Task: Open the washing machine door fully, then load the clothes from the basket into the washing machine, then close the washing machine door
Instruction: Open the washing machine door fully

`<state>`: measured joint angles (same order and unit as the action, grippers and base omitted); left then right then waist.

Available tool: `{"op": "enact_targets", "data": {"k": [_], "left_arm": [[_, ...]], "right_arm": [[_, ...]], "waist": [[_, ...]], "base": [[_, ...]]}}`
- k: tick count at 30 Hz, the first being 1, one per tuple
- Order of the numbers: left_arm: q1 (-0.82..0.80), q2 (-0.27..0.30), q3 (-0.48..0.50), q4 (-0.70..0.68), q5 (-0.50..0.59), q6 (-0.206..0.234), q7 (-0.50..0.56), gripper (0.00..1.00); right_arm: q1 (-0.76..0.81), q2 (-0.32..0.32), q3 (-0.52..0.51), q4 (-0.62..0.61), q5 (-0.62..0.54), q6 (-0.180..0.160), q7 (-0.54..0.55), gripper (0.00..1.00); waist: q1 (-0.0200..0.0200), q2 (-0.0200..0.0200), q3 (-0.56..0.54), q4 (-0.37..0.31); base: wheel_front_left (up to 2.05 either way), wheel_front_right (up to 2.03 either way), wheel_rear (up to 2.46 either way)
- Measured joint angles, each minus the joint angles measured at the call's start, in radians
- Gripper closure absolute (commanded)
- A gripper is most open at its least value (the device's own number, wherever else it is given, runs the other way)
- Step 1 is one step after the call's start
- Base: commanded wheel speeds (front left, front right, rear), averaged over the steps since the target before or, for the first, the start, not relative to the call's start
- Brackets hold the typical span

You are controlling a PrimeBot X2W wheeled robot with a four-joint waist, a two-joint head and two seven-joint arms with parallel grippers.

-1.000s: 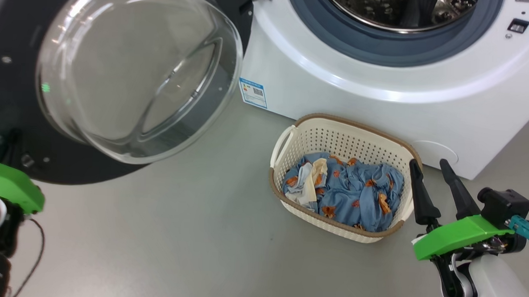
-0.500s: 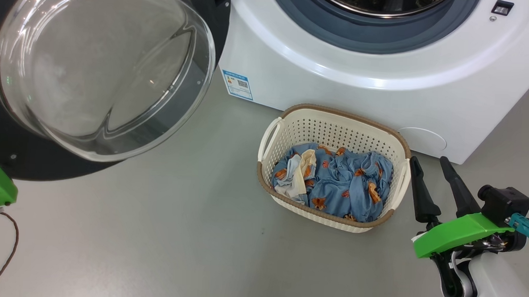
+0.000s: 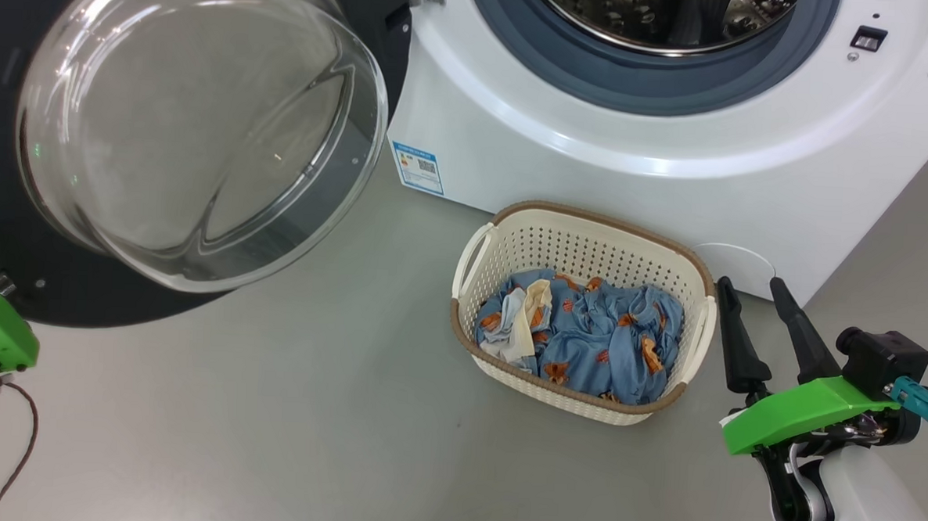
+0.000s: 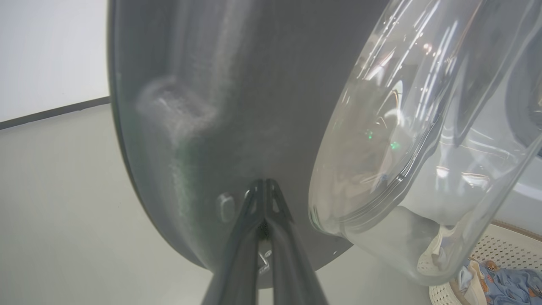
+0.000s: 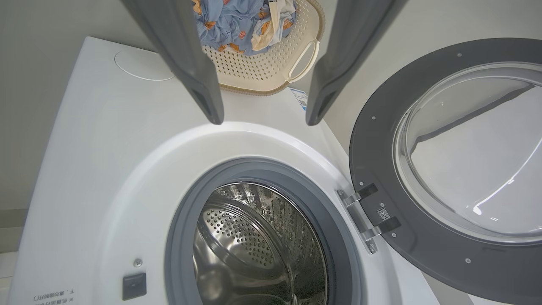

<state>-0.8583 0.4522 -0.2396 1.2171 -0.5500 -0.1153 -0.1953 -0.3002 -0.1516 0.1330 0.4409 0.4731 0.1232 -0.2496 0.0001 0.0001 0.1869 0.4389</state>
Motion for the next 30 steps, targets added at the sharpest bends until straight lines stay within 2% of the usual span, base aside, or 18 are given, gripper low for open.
{"op": "enact_targets", "data": {"k": [10, 20, 21, 22, 23, 30], "left_arm": [[0.010, -0.008, -0.020, -0.001, -0.004, -0.012, -0.026, 1.00], [0.103, -0.032, -0.049, -0.089, -0.020, -0.013, -0.051, 1.00], [0.113, -0.033, -0.050, -0.100, -0.020, -0.013, -0.051, 0.58], [0.125, -0.033, -0.050, -0.113, -0.020, -0.013, -0.051, 0.11], [0.137, -0.034, -0.050, -0.125, -0.020, -0.013, -0.051, 0.00], [0.237, -0.044, -0.034, -0.277, -0.020, 0.003, -0.053, 0.00]], "right_arm": [[0.023, -0.001, 0.007, 0.002, 0.003, 0.000, 0.000, 0.00], [0.079, -0.003, 0.011, -0.007, 0.012, 0.000, 0.000, 0.00], [0.083, -0.002, 0.011, -0.007, 0.013, 0.000, 0.000, 0.00], [0.085, -0.002, 0.012, -0.007, 0.013, 0.000, 0.000, 0.00], [0.085, -0.002, 0.012, -0.009, 0.014, 0.000, 0.000, 0.00], [0.112, -0.002, 0.014, -0.017, 0.025, 0.000, 0.000, 0.00]], "waist": [[-0.0001, 0.0000, -0.043, -0.009], [-0.0002, 0.0000, -0.096, -0.045], [-0.0001, 0.0000, -0.102, -0.049], [-0.0001, 0.0000, -0.108, -0.053], [-0.0002, -0.0001, -0.114, -0.057], [-0.0001, 0.0000, -0.153, -0.096]], "base": [[0.00, 0.00, 0.00], [0.00, 0.00, 0.00], [0.00, 0.00, 0.00], [0.00, 0.00, 0.00], [0.00, 0.00, 0.00], [0.00, 0.00, 0.00]]}}
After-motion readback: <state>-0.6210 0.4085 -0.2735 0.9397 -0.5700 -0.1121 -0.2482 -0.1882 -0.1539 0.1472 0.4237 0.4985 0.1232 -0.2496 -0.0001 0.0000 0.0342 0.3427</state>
